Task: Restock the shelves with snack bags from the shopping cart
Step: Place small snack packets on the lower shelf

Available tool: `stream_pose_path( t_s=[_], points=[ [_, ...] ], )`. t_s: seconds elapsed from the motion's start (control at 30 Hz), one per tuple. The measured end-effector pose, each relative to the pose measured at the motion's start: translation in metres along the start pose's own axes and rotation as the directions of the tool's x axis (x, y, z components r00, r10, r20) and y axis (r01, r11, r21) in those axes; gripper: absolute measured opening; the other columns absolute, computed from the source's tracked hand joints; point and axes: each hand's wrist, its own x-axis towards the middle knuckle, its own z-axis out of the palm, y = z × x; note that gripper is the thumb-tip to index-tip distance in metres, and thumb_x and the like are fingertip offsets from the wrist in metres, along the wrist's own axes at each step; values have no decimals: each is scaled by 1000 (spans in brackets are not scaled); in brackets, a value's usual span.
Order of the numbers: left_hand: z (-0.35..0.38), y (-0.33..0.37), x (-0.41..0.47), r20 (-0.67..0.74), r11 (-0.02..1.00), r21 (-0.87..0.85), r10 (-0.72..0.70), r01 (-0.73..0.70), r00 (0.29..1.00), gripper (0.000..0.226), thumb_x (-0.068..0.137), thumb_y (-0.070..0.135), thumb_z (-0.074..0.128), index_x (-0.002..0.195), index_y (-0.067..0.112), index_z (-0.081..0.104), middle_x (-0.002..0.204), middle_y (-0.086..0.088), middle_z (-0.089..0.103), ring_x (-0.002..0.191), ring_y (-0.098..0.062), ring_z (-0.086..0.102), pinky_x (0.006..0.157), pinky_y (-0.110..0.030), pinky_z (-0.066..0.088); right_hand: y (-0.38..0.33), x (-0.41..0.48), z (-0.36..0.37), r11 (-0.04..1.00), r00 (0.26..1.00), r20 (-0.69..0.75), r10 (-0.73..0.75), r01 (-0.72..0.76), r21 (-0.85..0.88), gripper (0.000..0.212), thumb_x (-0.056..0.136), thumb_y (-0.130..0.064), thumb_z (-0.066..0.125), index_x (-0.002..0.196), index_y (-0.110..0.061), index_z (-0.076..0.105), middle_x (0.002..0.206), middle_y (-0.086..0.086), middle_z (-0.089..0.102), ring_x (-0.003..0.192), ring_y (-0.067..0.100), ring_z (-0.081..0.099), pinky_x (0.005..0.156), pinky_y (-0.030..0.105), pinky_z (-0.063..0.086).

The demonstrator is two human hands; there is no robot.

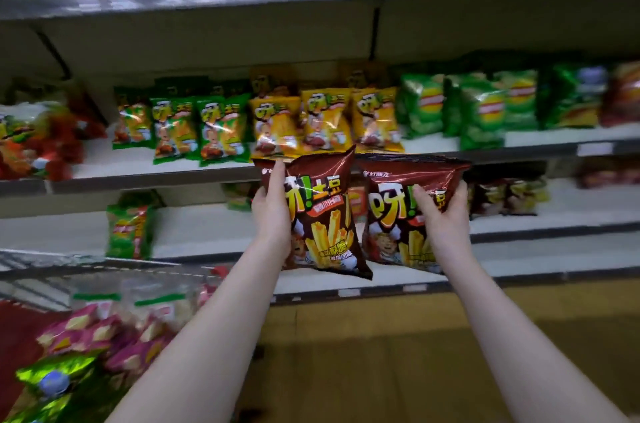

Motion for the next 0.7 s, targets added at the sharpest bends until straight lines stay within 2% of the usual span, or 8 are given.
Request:
stream_pose_path(
  t_s=[0.1,0.2,0.33,0.43,0.47,0.57,0.63,0.7],
  points=[
    [53,-13,-16,45,999,40,8,-10,999,58,85,62,53,119,15,58,103,-2,72,95,-20,69,84,-36,52,13,12,-47,999,999,-40,32,-32,-6,85,88,-40,62,151,-14,11,153,4,28,140,21,28,111,29,23],
    [95,-20,-19,75,998,66,5,-10,997,61,83,64,54,122,16,55,107,0,70,98,-19,67,87,-35,51,22,26,-82,998,996,-68,63,-63,3,88,88,-39,60,152,-14,5,156,5,21,143,22,22,111,30,21],
    [146,-32,-12,165,995,98,-40,24,985,65,80,68,54,123,19,57,105,1,72,96,-19,69,90,-40,52,32,52,-116,996,986,-141,88,-91,-12,89,85,-46,63,151,-16,10,153,4,30,139,22,31,115,42,27],
    [180,-41,2,196,993,108,-73,53,978,73,72,75,55,121,21,59,108,1,71,97,-19,68,90,-40,51,34,77,-135,994,981,-168,92,-99,-35,103,70,-64,64,149,-18,17,148,3,39,134,21,40,111,47,34],
    [197,-43,9,209,992,109,-92,70,974,70,72,76,55,118,23,59,106,1,72,95,-18,69,86,-39,52,36,91,-142,994,980,-178,94,-103,-42,107,65,-68,62,149,-18,18,147,3,40,133,20,41,110,47,36],
    [241,-46,28,227,991,79,-119,104,967,35,86,61,54,94,27,56,78,6,74,74,-11,70,65,-29,50,43,130,-160,992,978,-189,88,-103,-71,117,57,-80,60,149,-20,17,150,4,35,137,22,36,110,50,35],
    [271,-48,39,240,988,91,-144,126,960,37,88,59,52,101,25,56,83,4,73,76,-11,70,62,-28,46,46,157,-170,991,979,-185,87,-103,-79,118,56,-83,59,149,-23,17,151,3,34,137,22,36,110,51,34],
    [299,-50,50,254,991,80,-126,108,959,51,85,64,52,116,23,54,98,1,72,89,-15,68,70,-31,48,46,179,-179,993,982,-171,84,-98,-72,107,64,-73,62,148,-23,18,146,0,41,133,19,42,108,47,37]
  ],
)
